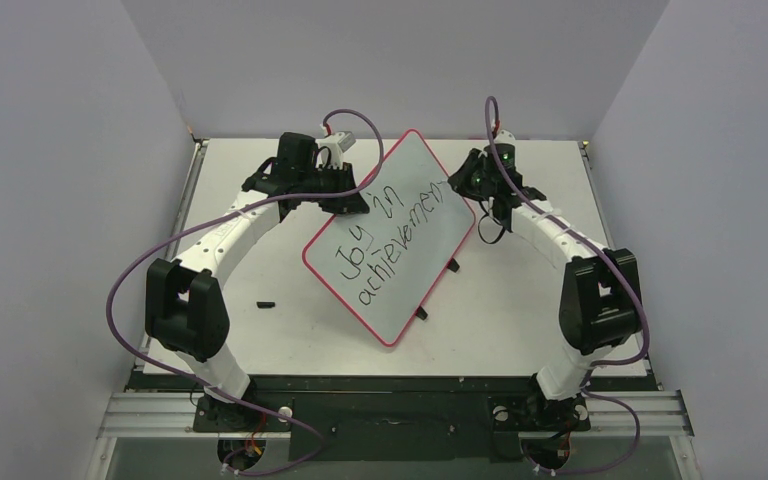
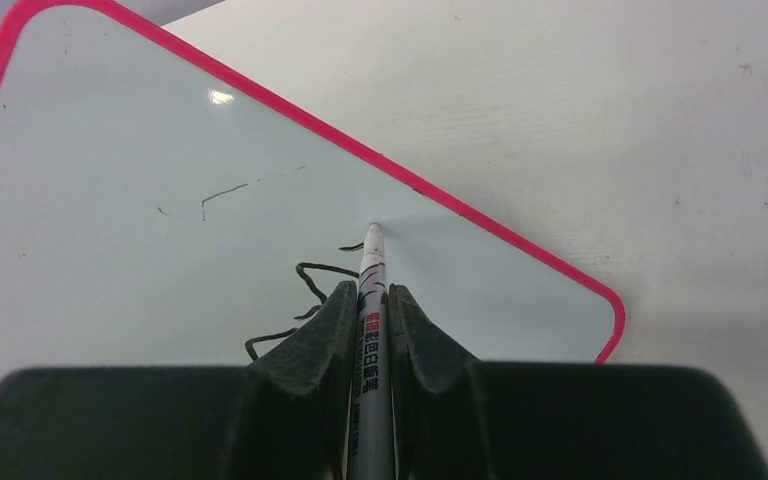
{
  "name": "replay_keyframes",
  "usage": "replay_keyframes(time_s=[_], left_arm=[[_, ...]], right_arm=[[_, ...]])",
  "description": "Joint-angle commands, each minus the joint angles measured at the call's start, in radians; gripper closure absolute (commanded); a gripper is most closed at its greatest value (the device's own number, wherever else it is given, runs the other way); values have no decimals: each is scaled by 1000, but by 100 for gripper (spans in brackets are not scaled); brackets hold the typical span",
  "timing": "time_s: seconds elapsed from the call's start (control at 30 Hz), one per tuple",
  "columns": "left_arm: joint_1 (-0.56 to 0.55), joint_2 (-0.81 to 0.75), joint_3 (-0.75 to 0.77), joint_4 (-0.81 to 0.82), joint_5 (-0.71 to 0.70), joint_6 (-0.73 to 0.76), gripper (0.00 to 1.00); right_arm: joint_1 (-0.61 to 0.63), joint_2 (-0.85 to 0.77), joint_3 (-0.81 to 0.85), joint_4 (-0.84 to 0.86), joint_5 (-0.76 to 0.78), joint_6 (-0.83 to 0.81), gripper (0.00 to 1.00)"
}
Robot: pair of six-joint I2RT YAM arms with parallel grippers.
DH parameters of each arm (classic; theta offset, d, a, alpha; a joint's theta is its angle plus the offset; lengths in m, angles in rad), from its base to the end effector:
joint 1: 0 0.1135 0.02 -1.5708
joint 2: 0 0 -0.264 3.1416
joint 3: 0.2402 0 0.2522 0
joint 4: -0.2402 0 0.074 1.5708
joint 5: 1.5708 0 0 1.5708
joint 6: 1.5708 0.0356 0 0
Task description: Write a sentence on the whiteboard
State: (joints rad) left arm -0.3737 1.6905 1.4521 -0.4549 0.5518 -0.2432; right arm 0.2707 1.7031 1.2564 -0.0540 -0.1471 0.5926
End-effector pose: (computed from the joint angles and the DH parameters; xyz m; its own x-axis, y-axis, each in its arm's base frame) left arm 0.3506 -0.1575 0.3094 -0.7427 0.0710 -0.6658 0.5228 0.6828 -0.5104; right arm 0.3816 0.1113 0.2711 -0.6006 0.4067 -0.6884 -0.0638 0.8338 0.5483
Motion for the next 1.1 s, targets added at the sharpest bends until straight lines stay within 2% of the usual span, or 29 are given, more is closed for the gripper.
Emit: replay_keyframes(time_s=[0.0, 0.2, 0.73, 1.07], left_arm=[[-43, 4, -13, -18, -73, 159, 100], [-44, 8, -12, -19, -73, 159, 100], [-44, 5, -12, -19, -76, 159, 100], [-44, 6, -12, -18, -76, 159, 100]], right_arm=[[3, 25, 58, 45, -15, 10, 100], [-6, 34, 76, 43, -14, 10, 100], [-2, -89, 35, 25, 36, 2, 100], [11, -45, 71, 36, 0, 17, 100]])
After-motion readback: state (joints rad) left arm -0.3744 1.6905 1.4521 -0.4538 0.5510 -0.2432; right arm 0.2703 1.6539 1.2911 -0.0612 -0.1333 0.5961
